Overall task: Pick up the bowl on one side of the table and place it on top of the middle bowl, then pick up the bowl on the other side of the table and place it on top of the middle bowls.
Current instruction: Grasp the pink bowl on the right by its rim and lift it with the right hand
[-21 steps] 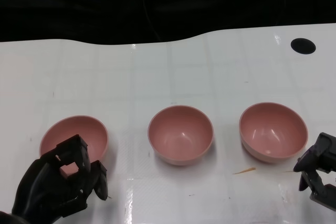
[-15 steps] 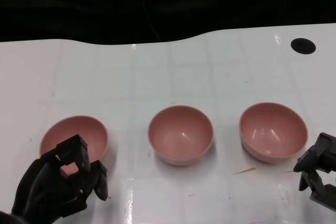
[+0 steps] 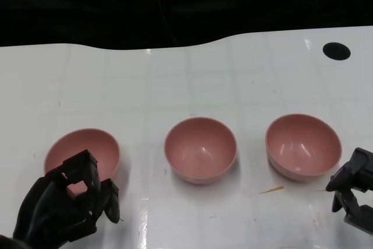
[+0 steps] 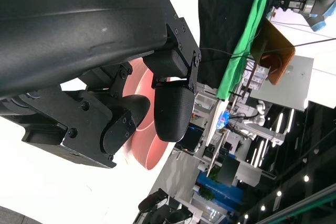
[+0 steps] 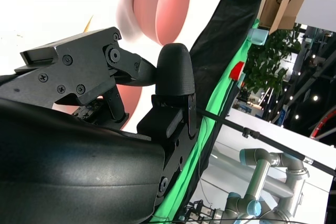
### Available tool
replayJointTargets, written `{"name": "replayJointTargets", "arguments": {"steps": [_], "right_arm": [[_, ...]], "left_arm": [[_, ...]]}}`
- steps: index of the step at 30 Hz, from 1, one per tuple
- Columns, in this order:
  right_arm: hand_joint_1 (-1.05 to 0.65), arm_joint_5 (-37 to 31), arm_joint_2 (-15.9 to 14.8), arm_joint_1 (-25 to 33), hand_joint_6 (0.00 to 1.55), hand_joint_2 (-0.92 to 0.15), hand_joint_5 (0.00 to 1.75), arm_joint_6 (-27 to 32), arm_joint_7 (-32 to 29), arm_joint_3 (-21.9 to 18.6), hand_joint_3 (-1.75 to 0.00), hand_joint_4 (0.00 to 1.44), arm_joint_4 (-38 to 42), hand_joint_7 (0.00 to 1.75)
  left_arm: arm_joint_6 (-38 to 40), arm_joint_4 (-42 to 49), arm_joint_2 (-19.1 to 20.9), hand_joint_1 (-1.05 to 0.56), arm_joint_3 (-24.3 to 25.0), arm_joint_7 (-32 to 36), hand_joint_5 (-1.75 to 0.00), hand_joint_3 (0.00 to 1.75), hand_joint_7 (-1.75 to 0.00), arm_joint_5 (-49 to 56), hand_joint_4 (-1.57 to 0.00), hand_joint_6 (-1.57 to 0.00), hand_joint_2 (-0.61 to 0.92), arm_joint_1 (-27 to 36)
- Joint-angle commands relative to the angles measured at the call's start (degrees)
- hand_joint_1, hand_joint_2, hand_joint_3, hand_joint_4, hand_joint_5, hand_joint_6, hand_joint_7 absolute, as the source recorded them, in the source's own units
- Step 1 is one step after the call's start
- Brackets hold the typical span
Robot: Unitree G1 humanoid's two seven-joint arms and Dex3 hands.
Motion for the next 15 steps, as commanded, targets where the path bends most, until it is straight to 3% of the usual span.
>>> {"name": "replayJointTargets", "arguments": {"steps": [1,11,12,14,15], "right_arm": [[-0.08,-1.99,-1.07,-0.35,0.73,-0.74,1.63,-2.29,-1.91,-0.72,-0.84,0.82,0.93,1.38],[-0.12,-5.83,-1.99,-1.54,0.74,-0.75,1.56,-7.57,-5.67,-0.84,-0.80,0.83,4.23,1.30],[-0.17,-8.75,-2.53,-1.35,0.75,-0.74,1.52,-7.98,-7.25,-1.35,-0.76,0.82,3.45,1.23],[-0.33,-17.29,-4.98,-0.55,0.88,-0.78,1.37,-8.65,-10.21,-2.63,-0.51,0.79,0.09,0.84],[-0.44,-22.35,-6.74,0.01,0.90,-0.86,0.92,-8.78,-11.45,-3.36,-0.32,0.81,-2.47,0.49]], "left_arm": [[0.29,-0.31,0.96,-0.02,0.59,0.18,-1.75,1.17,-1.64,0.06,-0.82,-0.74,0.63,0.27],[0.55,-0.43,0.94,-0.02,0.64,0.06,-1.75,1.16,-1.65,-0.14,-0.83,-0.74,0.63,0.27],[0.66,-0.43,0.99,-0.02,0.66,0.06,-1.75,1.16,-1.65,-0.18,-0.83,-0.74,0.63,0.26],[0.67,-0.31,1.04,-0.01,0.66,-0.05,-1.75,1.16,-1.64,-0.17,-0.83,-0.74,0.63,0.14],[0.44,-0.12,1.04,-0.01,0.66,-0.21,-1.75,1.16,-1.64,-0.09,-0.83,-0.74,0.63,0.02]]}}
